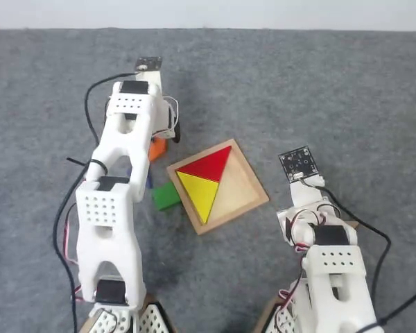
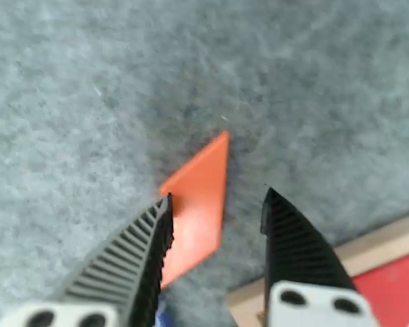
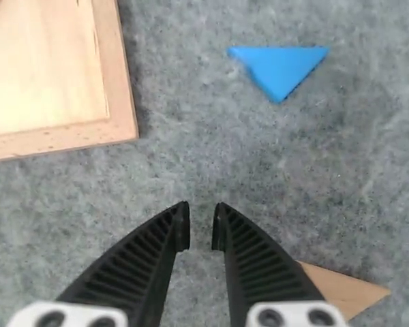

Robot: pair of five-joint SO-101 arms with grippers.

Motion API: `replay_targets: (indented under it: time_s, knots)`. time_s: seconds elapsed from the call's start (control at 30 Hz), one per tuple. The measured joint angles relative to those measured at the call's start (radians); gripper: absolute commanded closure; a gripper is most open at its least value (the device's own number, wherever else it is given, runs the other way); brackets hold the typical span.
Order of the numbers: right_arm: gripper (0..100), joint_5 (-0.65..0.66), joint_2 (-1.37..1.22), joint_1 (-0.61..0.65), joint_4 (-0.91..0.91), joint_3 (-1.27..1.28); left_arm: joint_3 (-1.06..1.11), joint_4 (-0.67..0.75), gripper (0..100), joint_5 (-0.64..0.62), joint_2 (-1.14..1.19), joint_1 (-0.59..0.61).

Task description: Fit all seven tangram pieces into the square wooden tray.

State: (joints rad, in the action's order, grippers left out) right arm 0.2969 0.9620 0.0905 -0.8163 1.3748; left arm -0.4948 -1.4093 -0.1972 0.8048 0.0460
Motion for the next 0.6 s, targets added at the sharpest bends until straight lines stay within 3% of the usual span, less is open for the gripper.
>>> replay_targets:
  time_s: [0.33,0.53,0.6]
  knots:
    - [91.2,-0.003,0.000,0.000,0.000,0.000,-0.138,-0.091,80,0.008,0.104,0.035]
    - [91.2,-0.003,0.000,0.000,0.000,0.000,-0.236,-0.158,98,0.060,0.155,0.008]
    - [91.1,-0.003,0.000,0.000,0.000,0.000,-0.238,-0.189,99,0.098,0.161,-0.009]
